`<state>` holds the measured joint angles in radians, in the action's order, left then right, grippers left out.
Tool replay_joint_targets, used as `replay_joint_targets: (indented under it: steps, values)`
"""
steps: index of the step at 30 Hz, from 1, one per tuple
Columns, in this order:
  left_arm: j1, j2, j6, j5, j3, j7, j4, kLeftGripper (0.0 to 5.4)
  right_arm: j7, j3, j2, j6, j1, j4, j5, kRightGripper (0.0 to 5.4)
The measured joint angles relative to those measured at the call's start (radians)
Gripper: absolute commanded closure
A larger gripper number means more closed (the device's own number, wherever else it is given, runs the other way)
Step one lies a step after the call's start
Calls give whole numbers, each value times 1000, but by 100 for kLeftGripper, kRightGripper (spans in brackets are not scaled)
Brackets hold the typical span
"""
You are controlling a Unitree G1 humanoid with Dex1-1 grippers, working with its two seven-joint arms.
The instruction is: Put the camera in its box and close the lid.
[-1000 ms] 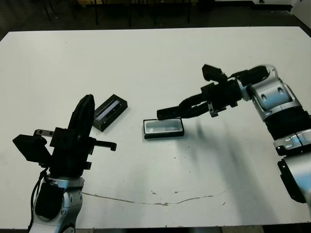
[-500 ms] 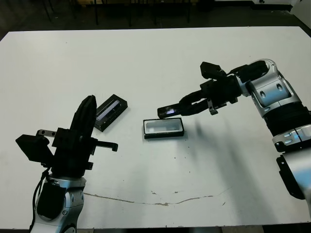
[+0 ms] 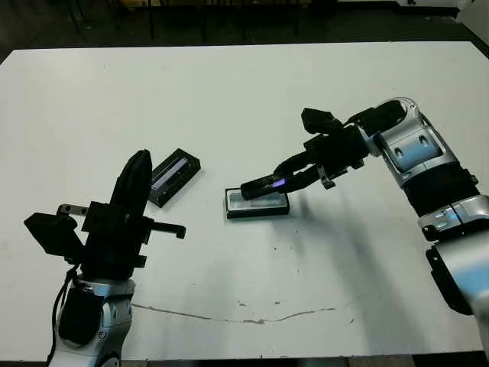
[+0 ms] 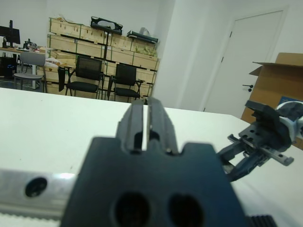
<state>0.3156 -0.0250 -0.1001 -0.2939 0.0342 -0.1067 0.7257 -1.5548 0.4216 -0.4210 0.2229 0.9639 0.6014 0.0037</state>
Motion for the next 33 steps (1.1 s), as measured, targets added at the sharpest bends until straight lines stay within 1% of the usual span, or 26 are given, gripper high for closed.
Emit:
replay_joint_targets:
  steps: [11,21,33]
  values:
    - [0,0,0,0,1,1,0,540,2,11,2,3,0,-1,-16,484]
    - [0,0,16,0,2,-6,0,540,10,13,4,-26,0,1,-34,484]
    - [1,2,15,11,24,13,0,540,11,51,21,-9,0,-40,-61,484]
